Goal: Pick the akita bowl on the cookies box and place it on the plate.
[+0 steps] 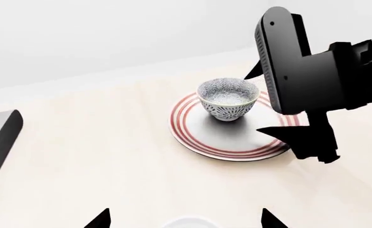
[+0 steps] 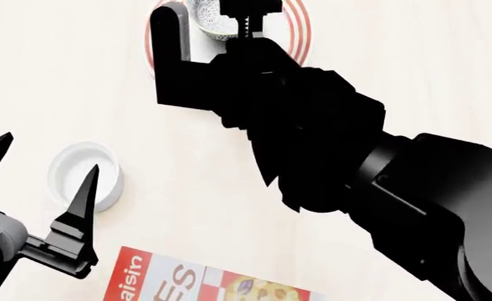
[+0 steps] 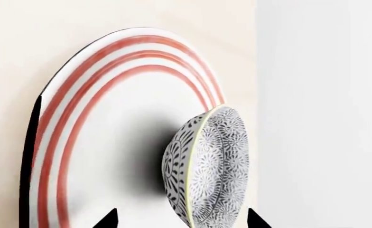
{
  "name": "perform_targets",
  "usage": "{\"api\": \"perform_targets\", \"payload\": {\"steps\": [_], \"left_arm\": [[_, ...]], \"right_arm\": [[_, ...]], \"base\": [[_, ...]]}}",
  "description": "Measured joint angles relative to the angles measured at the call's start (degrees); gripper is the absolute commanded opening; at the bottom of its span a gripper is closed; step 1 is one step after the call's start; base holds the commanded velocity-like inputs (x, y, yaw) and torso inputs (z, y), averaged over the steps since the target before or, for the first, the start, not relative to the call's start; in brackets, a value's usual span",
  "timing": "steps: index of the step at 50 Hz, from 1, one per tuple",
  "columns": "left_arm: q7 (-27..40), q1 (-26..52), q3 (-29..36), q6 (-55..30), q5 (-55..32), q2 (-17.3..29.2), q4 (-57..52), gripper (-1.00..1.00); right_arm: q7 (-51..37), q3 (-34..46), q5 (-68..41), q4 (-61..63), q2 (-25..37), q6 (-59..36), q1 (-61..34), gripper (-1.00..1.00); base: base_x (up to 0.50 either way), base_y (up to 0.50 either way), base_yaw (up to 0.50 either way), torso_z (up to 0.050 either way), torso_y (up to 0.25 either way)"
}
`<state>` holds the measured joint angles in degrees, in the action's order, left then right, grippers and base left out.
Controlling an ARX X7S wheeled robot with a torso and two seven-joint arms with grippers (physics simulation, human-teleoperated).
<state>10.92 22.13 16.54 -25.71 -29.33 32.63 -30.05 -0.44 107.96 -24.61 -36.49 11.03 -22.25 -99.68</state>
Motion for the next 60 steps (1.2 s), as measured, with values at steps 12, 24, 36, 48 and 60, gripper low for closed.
{"api": "perform_targets", "payload": {"steps": [12, 24, 36, 48, 60], "left_arm": [[0.9, -0.1, 0.0, -0.5, 0.2, 0.4, -1.5, 1.00], [3.2, -0.4, -1.6, -1.0, 0.3, 1.2, -5.2, 1.00], [9.0, -2.2, -7.3, -0.3, 0.2, 1.2, -11.5, 1.00], [14.8, -6.6, -14.1, 3.3, 1.7, 0.2, -17.5, 1.00], [19.7, -12.2, -21.2, 10.3, 5.6, -2.2, -21.3, 1.00]], "right_arm": [[-2.6, -0.5, -2.1, 16.4, 7.2, -7.3, -3.9, 1.00], [-8.3, -2.0, -5.9, 40.1, 18.5, -16.6, -8.9, 1.00], [-23.6, -9.6, -11.0, 63.5, 31.4, -19.5, -8.7, 1.00], [-49.0, -14.8, -13.5, 83.7, 46.2, -13.5, -0.3, 1.00], [-77.1, 19.2, -3.5, 92.8, 57.7, 6.5, -18.3, 1.00]], "base": [[0.00, 0.00, 0.00, 0.000, 0.000], [0.00, 0.00, 0.00, 0.000, 0.000], [0.00, 0.00, 0.00, 0.000, 0.000], [0.00, 0.00, 0.00, 0.000, 0.000], [0.00, 0.00, 0.00, 0.000, 0.000]]}}
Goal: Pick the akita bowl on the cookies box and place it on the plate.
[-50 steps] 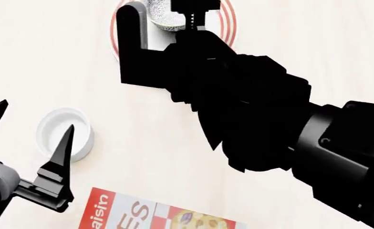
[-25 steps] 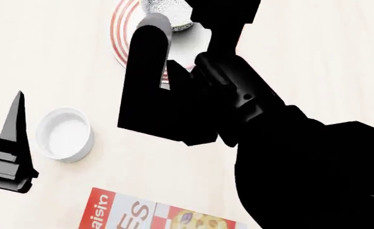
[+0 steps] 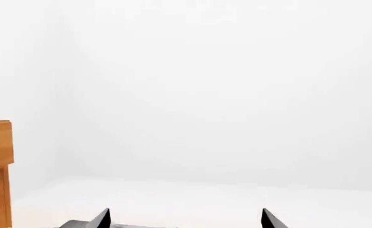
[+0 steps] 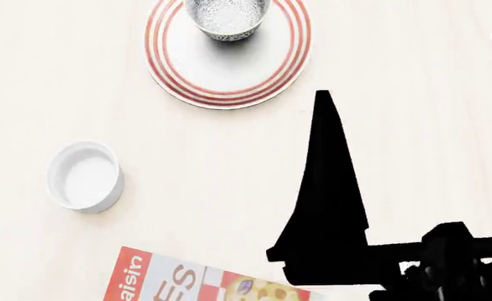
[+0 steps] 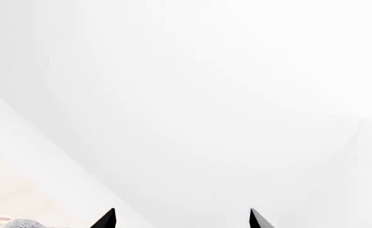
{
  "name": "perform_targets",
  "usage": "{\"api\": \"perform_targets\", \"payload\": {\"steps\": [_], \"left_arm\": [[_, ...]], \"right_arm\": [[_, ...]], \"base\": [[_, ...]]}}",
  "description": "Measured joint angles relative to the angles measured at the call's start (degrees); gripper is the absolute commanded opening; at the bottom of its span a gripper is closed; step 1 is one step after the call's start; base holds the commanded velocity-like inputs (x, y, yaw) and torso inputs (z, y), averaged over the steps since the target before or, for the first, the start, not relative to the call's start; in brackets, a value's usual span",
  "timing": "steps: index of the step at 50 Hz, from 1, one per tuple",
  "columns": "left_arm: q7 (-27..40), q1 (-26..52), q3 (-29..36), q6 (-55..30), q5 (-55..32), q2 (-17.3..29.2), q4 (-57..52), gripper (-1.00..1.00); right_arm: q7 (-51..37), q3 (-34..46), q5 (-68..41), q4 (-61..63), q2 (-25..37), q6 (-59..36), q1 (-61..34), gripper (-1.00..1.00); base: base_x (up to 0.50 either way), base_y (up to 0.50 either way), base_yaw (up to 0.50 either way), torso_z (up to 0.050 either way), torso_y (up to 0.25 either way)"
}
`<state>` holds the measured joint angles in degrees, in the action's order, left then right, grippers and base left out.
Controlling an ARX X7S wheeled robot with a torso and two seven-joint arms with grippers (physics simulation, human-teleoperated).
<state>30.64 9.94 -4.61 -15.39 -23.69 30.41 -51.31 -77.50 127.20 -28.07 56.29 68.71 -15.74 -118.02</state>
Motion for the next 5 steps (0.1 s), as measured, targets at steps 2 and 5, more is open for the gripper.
{"api": "perform_targets", "payload": {"steps": [2, 5], "left_arm": [[0.5, -1.1, -0.9, 1.5, 0.9, -0.5, -0.3, 1.00], [1.1, -2.7, -1.8, 4.4, 3.0, -1.4, -0.4, 1.00]], "right_arm": [[-2.6, 4.6, 2.7, 0.7, 2.3, 2.6, -1.9, 1.00], [-5.7, 10.7, 7.1, 1.5, 6.0, 6.3, -4.8, 1.00]], "base": [[0.00, 0.00, 0.00, 0.000, 0.000], [0.00, 0.00, 0.00, 0.000, 0.000]]}}
